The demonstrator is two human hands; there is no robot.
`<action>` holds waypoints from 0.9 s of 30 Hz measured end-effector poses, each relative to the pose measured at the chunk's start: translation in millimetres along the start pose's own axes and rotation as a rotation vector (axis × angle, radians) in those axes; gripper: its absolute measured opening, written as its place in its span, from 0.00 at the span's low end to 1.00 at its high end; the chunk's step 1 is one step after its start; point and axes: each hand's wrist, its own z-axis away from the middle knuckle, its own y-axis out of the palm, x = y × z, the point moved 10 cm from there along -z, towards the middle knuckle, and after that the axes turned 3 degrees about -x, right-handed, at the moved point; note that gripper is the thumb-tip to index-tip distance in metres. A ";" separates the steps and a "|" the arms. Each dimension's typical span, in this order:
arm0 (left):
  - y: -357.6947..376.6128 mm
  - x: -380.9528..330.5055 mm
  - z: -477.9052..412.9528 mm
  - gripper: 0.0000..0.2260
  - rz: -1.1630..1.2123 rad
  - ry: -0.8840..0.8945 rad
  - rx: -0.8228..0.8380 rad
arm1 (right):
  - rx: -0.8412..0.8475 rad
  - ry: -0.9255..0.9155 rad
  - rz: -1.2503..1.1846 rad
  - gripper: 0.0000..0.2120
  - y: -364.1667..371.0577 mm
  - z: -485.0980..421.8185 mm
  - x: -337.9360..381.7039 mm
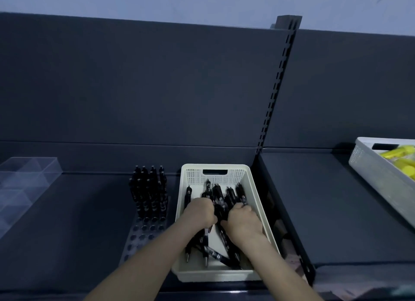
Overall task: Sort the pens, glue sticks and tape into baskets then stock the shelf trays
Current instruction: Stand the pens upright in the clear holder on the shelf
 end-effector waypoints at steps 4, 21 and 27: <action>5.0 2.7 -0.5 0.12 0.067 -0.036 -0.006 | 0.093 0.003 -0.055 0.25 9.8 -0.3 -2.2; -57.0 6.7 16.4 0.04 1.033 0.171 -0.294 | -0.179 -0.119 -1.010 0.11 -46.8 12.3 -9.1; -112.3 5.0 52.7 0.07 1.203 0.366 -0.411 | -0.096 -0.161 -1.348 0.19 -75.8 18.4 2.7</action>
